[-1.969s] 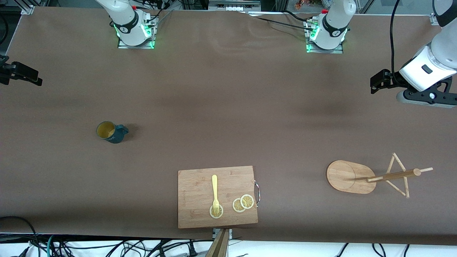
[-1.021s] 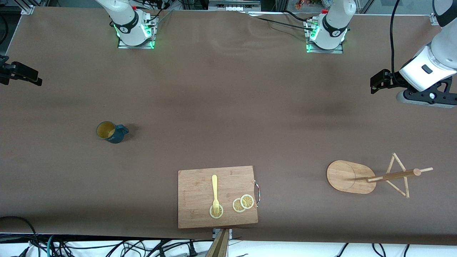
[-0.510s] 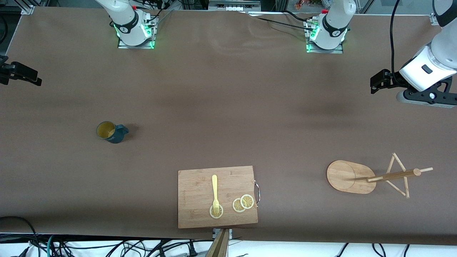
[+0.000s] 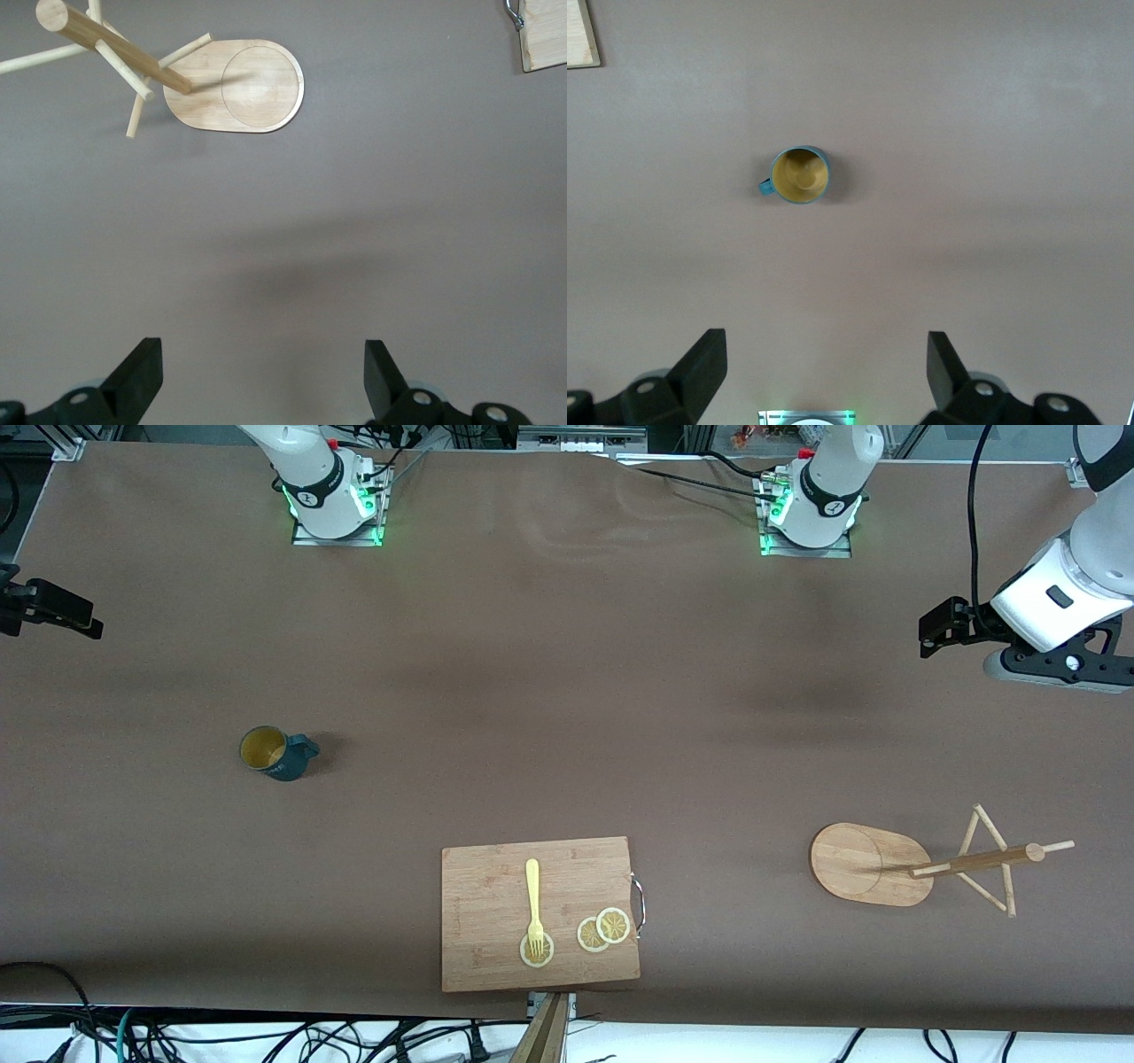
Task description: Pass cup and hang on rack
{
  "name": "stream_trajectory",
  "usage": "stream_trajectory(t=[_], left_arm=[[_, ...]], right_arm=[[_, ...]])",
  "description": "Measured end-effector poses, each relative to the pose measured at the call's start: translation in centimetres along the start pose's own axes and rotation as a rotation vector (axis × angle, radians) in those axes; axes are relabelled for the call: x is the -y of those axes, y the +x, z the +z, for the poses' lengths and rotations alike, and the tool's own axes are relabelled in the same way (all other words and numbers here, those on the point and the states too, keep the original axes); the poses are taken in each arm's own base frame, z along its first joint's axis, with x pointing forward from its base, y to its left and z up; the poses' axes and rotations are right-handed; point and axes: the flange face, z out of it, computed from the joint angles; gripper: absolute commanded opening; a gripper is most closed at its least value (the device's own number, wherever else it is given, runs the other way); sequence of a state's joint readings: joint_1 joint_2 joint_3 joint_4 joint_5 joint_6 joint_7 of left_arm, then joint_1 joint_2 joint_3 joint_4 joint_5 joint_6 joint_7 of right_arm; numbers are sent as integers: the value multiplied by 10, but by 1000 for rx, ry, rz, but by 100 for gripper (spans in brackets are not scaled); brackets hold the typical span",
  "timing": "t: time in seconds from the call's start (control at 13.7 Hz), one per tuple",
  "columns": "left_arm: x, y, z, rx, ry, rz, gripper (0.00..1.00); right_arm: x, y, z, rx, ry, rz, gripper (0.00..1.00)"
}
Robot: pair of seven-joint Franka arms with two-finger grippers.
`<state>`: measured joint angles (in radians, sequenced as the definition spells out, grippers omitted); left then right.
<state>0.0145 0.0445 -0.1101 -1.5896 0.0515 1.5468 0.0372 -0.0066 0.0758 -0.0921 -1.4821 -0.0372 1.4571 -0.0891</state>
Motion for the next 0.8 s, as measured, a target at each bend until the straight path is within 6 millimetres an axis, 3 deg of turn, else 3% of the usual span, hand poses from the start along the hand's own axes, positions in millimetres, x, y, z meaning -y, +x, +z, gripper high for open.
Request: stream_trajectory(t=[0.36,0.8], left_arm=[[0,0,0,0,0,0,100],[0,0,0,0,0,0,100]], right_arm=[[-3,17,28,52,0,5,100],[-5,52,103,179,-1,9,100]])
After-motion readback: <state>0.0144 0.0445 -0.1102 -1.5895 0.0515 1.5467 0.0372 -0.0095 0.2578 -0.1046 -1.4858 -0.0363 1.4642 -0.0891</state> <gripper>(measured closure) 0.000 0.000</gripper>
